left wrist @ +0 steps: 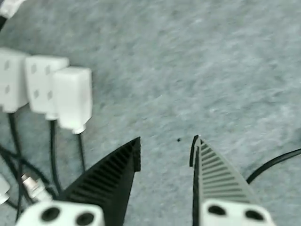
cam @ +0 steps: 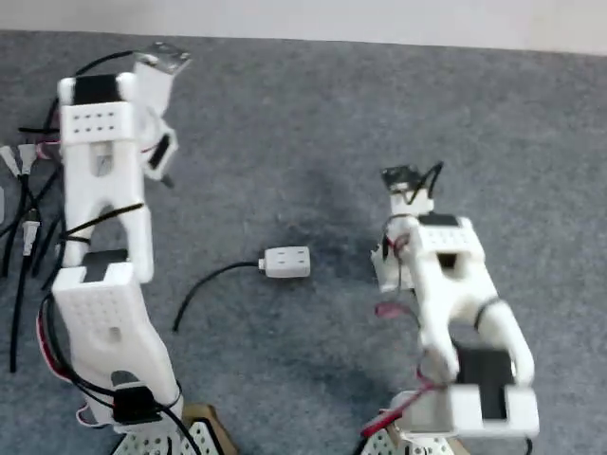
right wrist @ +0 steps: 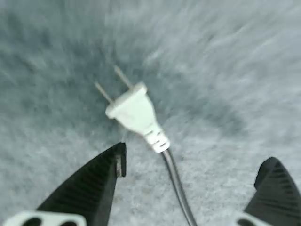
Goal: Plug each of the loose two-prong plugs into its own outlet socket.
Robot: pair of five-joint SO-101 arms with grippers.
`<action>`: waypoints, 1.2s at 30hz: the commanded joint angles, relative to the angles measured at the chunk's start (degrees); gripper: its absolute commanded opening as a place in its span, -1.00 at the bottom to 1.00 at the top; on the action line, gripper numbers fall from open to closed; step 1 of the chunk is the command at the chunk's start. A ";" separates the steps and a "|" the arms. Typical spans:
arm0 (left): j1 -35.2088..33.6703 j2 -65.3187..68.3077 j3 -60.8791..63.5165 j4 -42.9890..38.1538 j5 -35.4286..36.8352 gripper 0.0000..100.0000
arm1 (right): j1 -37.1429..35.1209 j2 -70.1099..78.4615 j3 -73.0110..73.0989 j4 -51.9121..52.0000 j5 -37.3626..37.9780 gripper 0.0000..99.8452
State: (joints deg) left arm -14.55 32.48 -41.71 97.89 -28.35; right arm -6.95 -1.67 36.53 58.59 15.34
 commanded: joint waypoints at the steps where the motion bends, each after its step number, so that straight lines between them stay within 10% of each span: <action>1: -2.33 -0.31 -1.98 -0.35 -1.76 -0.63 | -0.75 4.70 -11.91 9.98 9.23 -0.16; 22: -6.11 3.21 -2.24 -0.53 -4.40 -0.63 | -3.12 4.97 -18.24 15.78 29.98 -0.28; 36: -15.96 4.97 -6.20 -4.40 -7.47 -0.62 | -3.74 4.18 -6.37 -0.66 32.97 -0.28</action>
State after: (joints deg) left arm -29.14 38.02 -45.32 94.37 -35.21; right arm -10.55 4.04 28.44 60.53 46.90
